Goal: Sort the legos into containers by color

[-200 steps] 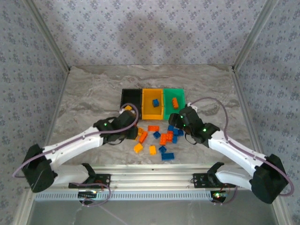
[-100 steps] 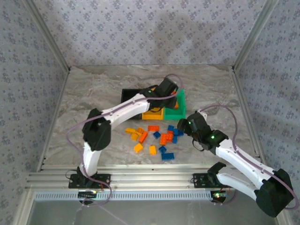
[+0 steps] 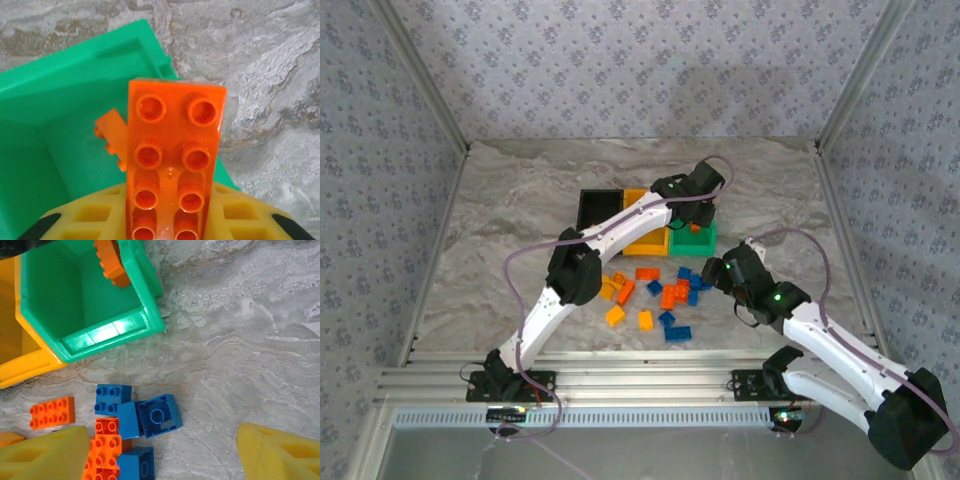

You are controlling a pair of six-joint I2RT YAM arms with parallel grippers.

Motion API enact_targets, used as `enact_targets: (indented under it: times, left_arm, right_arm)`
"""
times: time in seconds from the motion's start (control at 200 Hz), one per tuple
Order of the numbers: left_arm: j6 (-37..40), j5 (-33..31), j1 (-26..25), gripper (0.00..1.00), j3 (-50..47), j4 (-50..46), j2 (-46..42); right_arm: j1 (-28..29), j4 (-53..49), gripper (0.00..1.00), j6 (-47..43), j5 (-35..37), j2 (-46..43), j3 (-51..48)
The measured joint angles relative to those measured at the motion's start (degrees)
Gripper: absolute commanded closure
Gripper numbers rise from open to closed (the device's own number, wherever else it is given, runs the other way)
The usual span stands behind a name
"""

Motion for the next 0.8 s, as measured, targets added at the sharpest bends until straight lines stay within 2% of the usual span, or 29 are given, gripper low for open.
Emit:
enact_targets:
  times: [0.32,0.39,0.46,0.47,0.485,0.799]
  left_arm:
    - [-0.57,1.46,-0.02,0.25,0.37,-0.87,-0.44]
    - [-0.92,1.81,-0.02,0.18,-2.16,-0.13,-2.54]
    - [-1.22,2.49,-0.02,0.11,-8.92,2.19,-7.8]
    - [-1.25,2.51,-0.02,0.03,-9.81,2.51,-8.52]
    - [-1.64,2.69,-0.02,0.01,-11.93,3.32,-10.21]
    - [-5.11,4.07,-0.13,0.0,-53.02,20.85,-48.0]
  right_arm:
    - [-0.48,-0.09,0.21,0.39,-0.02,0.81,-0.26]
    - [-0.59,0.2,0.22,0.37,-0.04,1.84,-0.26]
    - [-0.59,0.5,0.24,0.35,-0.2,3.23,-0.26]
    - [-0.59,0.55,0.24,0.35,-0.24,3.43,-0.26]
    - [-0.59,0.61,0.24,0.37,-0.26,3.74,-0.26]
    - [-0.72,4.74,0.29,-0.11,-2.1,13.81,-0.17]
